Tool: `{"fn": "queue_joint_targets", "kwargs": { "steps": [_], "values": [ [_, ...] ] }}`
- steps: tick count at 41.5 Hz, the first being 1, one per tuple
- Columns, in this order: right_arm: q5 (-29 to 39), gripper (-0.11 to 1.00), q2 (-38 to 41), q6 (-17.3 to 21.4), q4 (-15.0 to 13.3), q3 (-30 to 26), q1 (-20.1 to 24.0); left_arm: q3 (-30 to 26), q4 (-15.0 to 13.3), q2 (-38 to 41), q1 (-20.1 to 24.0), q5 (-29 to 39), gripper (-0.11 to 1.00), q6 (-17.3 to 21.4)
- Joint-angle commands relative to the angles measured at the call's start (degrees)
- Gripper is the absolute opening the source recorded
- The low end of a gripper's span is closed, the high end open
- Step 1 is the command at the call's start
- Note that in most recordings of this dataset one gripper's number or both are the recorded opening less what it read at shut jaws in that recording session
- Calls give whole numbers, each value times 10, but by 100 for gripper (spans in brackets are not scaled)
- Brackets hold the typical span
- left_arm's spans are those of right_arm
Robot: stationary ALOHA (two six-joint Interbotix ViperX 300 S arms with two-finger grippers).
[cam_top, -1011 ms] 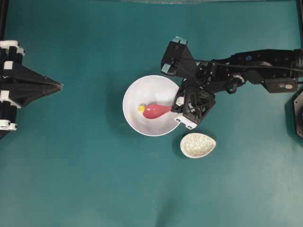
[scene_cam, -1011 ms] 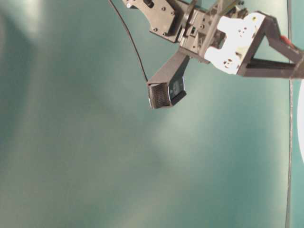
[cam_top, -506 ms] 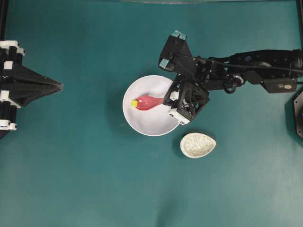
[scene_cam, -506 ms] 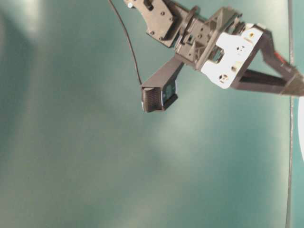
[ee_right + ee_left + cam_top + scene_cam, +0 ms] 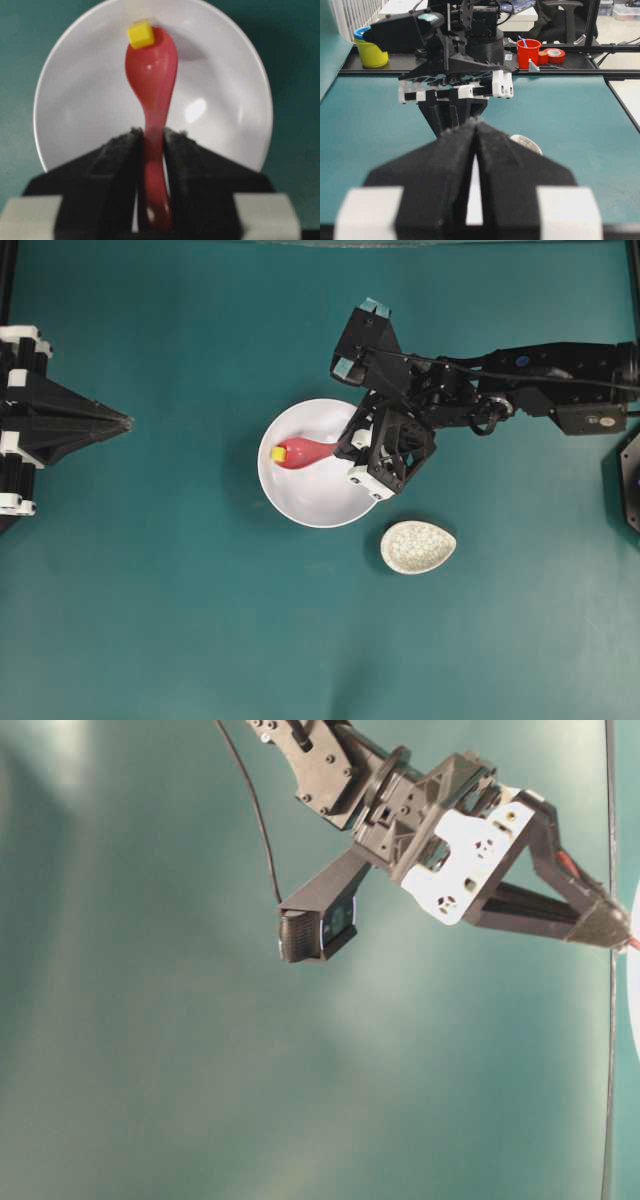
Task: Scoop the yellow hexagonal prism block from the bowl with a spoon using the right arm.
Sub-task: 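Raise the spoon with the yellow block out of the bowl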
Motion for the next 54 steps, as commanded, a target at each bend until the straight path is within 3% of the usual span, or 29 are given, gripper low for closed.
{"fn": "queue_joint_targets", "kwargs": {
  "steps": [1,28,41,54],
  "values": [
    [-5,21,-19,0,0,-14,0,-4,2,5,1,-3,0,1],
    [-13,21,-47,1,1,-13,0,-4,2,5,1,-3,0,1],
    [-67,21,-118,1,2,7,10,-4,2,5,1,-3,0,0],
    [-72,21,-198,20,11,48,11,-4,2,6,1,-2,0,0]
  ]
}}
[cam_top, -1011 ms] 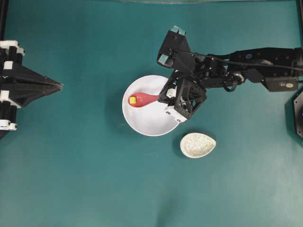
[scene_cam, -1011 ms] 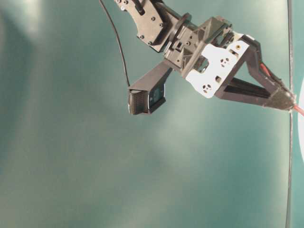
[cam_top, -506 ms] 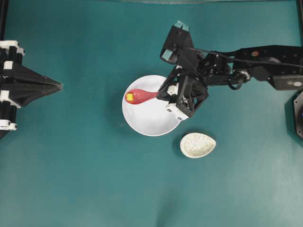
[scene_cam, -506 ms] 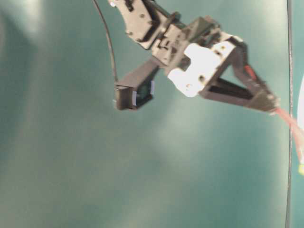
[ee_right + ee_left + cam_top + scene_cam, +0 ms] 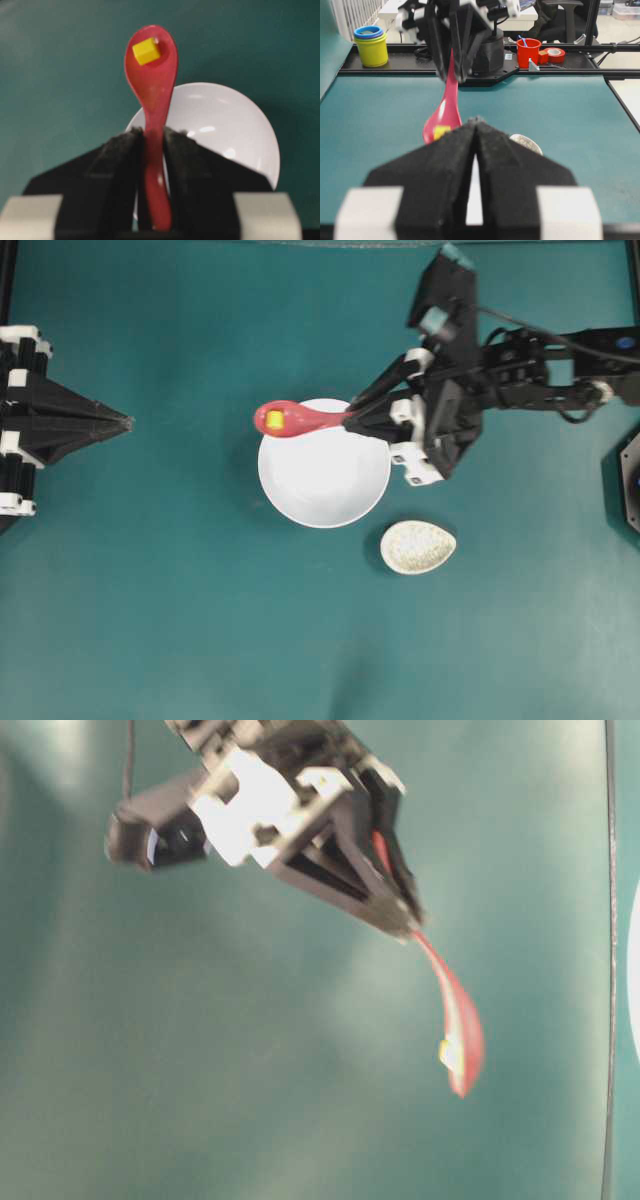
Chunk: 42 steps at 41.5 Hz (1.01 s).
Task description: Scoop the yellow hexagonal prism block from the bowl with a spoon using the right arm.
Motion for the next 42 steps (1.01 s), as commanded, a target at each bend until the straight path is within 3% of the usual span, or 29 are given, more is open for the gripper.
{"fn": "queue_joint_targets", "kwargs": {
  "steps": [1,14,42],
  "values": [
    [-6,22,-39,8,2,6,2,-4,2,5,1,-3,0,0],
    [-22,21,-91,21,2,42,2,-4,2,5,1,-3,0,0],
    [-32,21,-91,20,-1,45,2,-4,2,11,1,-7,0,2]
  ]
}}
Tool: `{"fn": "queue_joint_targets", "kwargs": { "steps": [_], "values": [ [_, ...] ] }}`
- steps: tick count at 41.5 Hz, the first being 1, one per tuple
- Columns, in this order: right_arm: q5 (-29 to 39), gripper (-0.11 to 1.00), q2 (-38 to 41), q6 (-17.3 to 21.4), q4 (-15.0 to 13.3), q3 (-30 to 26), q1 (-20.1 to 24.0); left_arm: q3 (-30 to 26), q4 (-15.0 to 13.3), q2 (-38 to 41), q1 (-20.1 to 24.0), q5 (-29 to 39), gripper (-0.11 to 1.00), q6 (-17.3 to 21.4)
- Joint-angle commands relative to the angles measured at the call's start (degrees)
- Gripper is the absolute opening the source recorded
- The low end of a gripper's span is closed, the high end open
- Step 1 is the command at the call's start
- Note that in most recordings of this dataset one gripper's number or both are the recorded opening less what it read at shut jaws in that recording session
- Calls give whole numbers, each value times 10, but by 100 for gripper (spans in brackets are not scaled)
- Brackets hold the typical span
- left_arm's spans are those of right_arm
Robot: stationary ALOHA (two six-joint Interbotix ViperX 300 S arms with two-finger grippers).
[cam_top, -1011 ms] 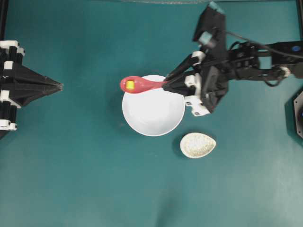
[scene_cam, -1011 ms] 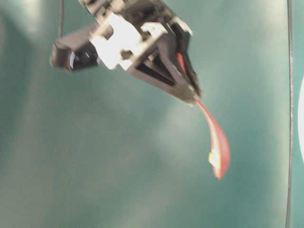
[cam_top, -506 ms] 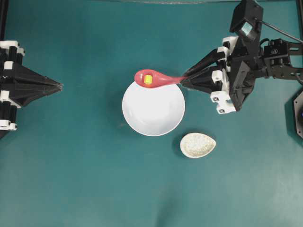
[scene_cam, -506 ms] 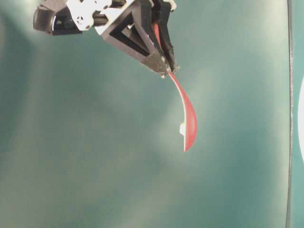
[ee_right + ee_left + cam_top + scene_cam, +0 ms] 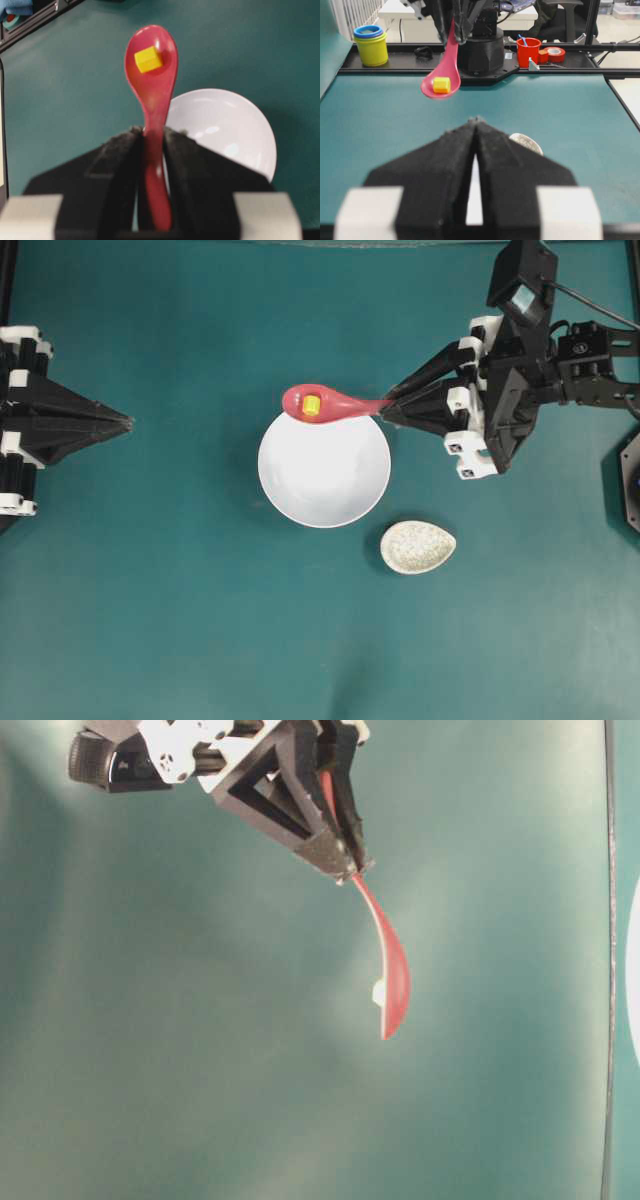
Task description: Scoop the yellow hexagonal prism block from the bowl with a spoon using the right arm.
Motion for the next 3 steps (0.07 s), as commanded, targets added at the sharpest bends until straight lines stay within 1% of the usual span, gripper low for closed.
{"fn": "queue_joint_targets", "kwargs": {
  "steps": [1,3],
  "values": [
    [-4,21,-8,0,-1,-6,1,-4,2,8,1,-7,0,2],
    [-4,21,-8,0,0,-6,1,-4,2,8,1,-7,0,3]
  ]
}}
